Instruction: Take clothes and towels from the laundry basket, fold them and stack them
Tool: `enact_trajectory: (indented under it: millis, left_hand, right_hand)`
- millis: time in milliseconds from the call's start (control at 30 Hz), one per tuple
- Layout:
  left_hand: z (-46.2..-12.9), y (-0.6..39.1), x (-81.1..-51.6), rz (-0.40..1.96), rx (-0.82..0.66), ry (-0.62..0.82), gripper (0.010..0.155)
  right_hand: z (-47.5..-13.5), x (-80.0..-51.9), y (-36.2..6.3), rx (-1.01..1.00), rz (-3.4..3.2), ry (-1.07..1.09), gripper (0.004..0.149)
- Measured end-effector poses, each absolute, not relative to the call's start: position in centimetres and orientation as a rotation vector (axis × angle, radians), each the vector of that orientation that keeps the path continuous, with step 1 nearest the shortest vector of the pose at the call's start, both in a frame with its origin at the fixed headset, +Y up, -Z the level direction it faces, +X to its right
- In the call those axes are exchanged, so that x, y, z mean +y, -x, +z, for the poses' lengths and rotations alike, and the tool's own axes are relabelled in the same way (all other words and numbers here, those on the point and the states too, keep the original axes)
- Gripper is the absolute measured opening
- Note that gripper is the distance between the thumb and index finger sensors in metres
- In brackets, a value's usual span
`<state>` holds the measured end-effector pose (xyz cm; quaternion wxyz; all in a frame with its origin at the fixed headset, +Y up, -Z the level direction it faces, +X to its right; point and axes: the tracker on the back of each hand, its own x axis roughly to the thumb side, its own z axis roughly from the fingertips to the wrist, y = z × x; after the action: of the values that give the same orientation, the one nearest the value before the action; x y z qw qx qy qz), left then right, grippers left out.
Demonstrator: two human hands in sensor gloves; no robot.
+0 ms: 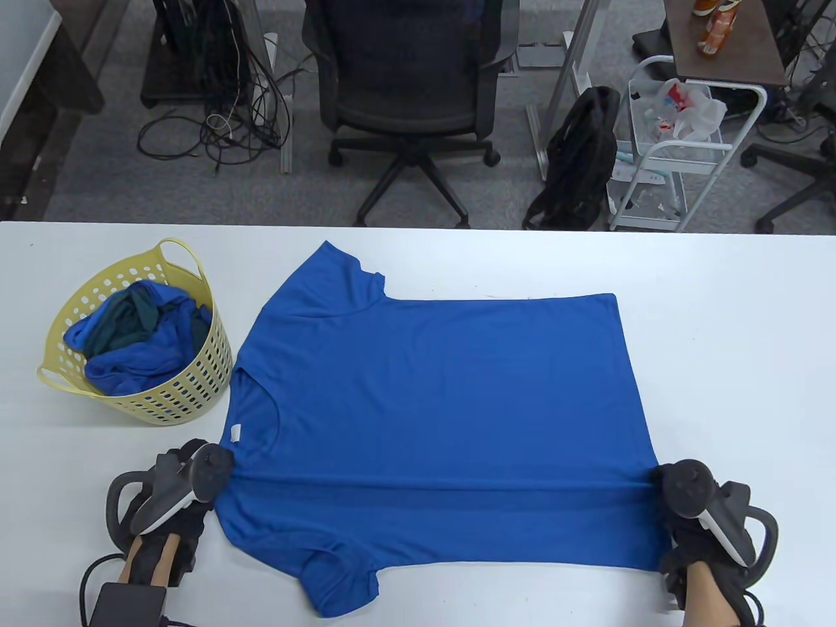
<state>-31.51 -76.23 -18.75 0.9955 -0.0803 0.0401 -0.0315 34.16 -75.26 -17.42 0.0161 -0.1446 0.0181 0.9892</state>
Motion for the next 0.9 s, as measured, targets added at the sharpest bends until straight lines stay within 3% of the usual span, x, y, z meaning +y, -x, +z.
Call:
enact_trajectory:
  millis: [100,200,267,300,400,433,567,600,900]
  left_hand:
    - [-17.7,31.4,-71.7,0.015,0.124,-0.202,0.045]
    - [-15.6,31.9,-68.9,0.014,0.104,-0.434,0.045]
    - [-14.9,32.4,-69.2,0.005,0.059,-0.442,0.046]
    - [-14.6,32.5,-69.9,0.006,0.047,-0.417,0.046]
    - [-15.0,32.2,-72.9,-0.093,-0.121,-0.142,0.046]
    - [-15.3,31.9,-74.1,-0.131,-0.153,-0.036,0.046]
    - [-16.5,31.1,-77.0,-0.187,-0.190,0.341,0.047]
    - [-16.7,31.1,-77.4,-0.191,-0.179,0.406,0.048]
    - [-16.7,31.1,-77.1,-0.165,-0.163,0.395,0.048]
  right_hand:
    - [-16.1,-71.8,-34.3,-0.597,2.869,0.455,0.034]
    - [-14.7,-69.8,-34.8,-0.758,2.767,0.395,0.034]
    - [-14.3,-70.0,-35.2,-0.698,2.784,0.400,0.034]
    - [-14.2,-70.5,-35.4,-0.602,2.809,0.382,0.034]
    - [-14.8,-72.4,-35.6,-0.205,2.925,0.376,0.033]
    - [-15.3,-73.4,-35.5,0.042,3.020,0.387,0.033]
    - [-16.3,-75.9,-34.8,0.513,3.096,0.401,0.033]
    - [-16.3,-76.1,-34.7,0.540,3.099,0.405,0.034]
    - [-16.4,-76.1,-34.6,0.575,3.068,0.442,0.035]
